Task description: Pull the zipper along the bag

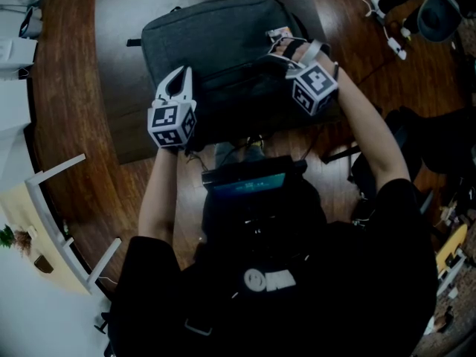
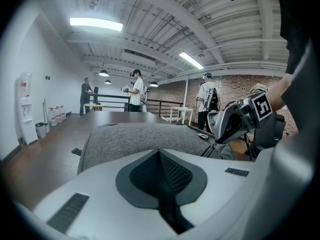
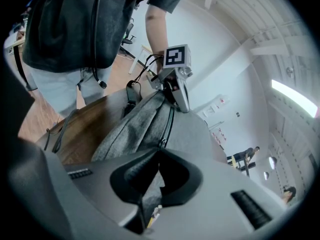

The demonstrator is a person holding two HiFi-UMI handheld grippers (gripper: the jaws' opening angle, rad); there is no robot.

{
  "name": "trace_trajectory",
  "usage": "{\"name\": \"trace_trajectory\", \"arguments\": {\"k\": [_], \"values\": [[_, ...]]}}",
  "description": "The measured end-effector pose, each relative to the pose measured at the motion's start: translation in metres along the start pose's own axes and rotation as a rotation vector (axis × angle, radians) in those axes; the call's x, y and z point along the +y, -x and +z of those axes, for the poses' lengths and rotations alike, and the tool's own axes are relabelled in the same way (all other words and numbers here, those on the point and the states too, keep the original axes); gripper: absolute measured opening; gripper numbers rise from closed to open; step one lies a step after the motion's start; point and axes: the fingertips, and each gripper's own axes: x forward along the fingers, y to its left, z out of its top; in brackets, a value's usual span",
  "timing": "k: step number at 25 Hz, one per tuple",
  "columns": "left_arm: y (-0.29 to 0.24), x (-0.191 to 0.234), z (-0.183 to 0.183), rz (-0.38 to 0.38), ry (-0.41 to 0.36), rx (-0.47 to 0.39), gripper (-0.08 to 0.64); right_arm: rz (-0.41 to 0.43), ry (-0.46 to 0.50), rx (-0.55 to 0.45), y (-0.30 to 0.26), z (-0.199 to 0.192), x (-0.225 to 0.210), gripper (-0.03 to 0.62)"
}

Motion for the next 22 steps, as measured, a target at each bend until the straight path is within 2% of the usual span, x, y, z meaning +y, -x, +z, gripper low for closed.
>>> {"name": "trace_trajectory", "arguments": {"k": [22], "values": [[-0.001, 0.003, -0.001, -0.008, 0.003, 0.002, 0.003, -0.028, -0.071, 0.002, 0.005, -0.028, 0.011, 0.026]]}}
